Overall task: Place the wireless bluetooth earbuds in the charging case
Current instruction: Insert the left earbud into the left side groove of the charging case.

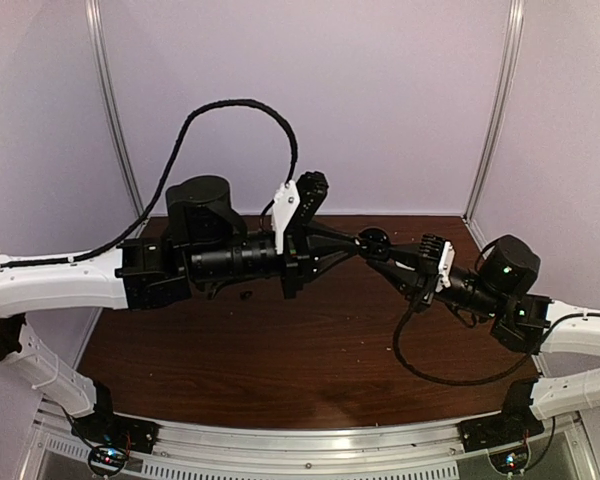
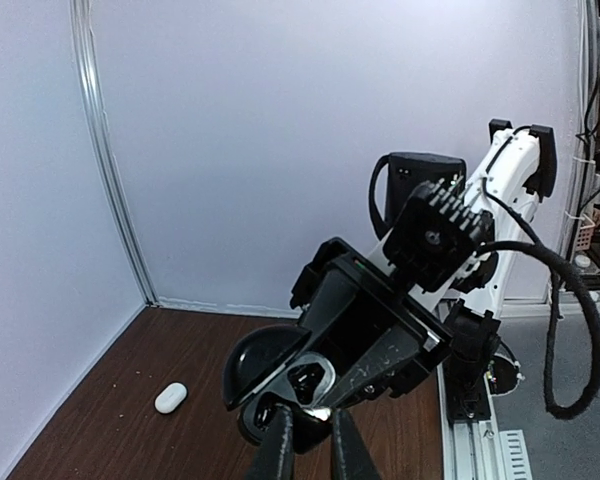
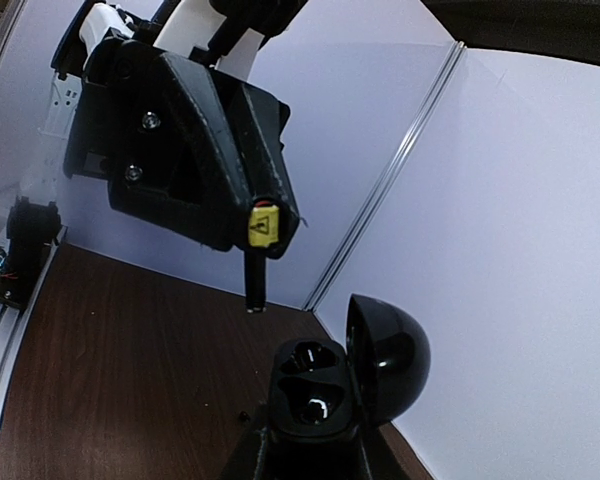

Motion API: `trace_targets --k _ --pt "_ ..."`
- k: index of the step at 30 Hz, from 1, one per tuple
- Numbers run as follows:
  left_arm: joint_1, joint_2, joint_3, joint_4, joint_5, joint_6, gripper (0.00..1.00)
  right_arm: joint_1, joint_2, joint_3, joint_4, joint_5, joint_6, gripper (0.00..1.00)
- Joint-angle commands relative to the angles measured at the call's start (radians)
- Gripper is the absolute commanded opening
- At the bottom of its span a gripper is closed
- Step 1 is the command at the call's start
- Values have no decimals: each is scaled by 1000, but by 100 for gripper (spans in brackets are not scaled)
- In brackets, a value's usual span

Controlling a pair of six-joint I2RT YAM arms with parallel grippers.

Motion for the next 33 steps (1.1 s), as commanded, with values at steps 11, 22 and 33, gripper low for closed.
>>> trace_targets --k 11,22,33 --pt "-7 65 79 29 -56 -8 4 33 6 30 16 50 35 0" --pt "-6 82 79 17 -57 -33 4 35 4 30 35 83 46 0" --pt "-7 103 90 18 -33 -49 3 36 12 32 38 116 53 0"
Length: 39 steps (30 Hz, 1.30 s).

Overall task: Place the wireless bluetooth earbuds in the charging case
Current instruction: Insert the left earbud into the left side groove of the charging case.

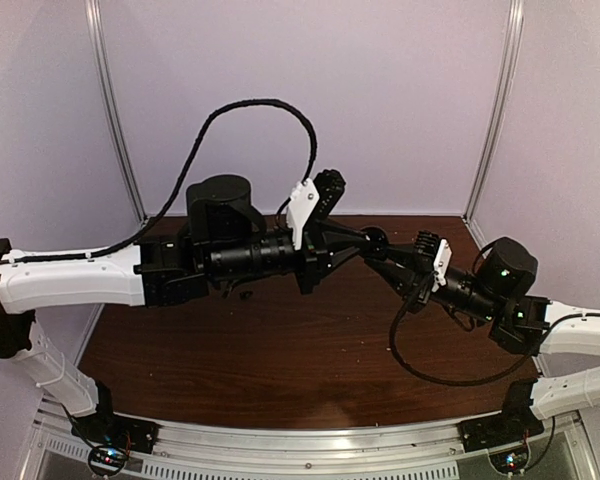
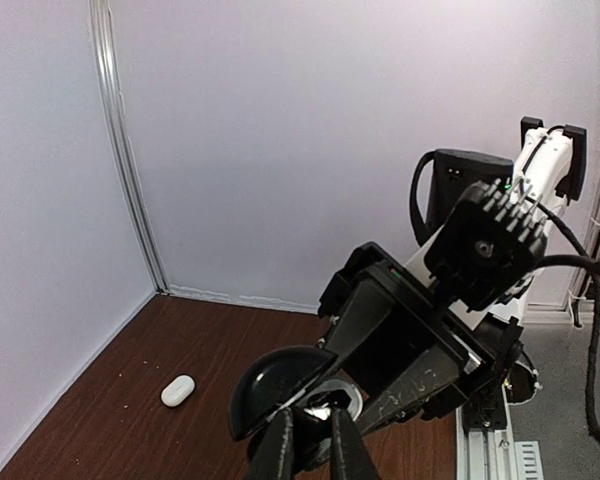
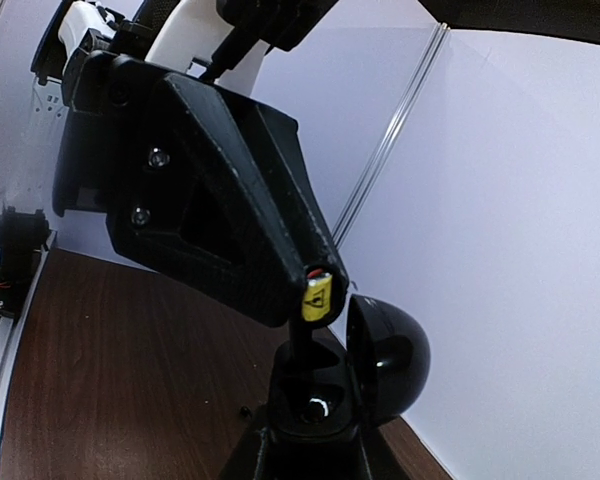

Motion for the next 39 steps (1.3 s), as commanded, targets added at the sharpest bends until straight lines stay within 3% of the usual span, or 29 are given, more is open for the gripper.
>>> trace_targets --k 1,10,16,28,39 --pt "-6 23 29 16 19 -16 3 4 4 31 40 34 18 0" --pt "-5 39 35 -2 -32 -48 4 4 1 21 55 55 16 0" --pt "-4 88 85 -52 -178 -134 16 4 4 19 63 73 21 0" --pt "-5 125 113 -90 -361 -267 13 4 17 11 87 118 71 0" --pt "-3 163 166 -181 -459 -376 25 4 44 12 128 134 145 0"
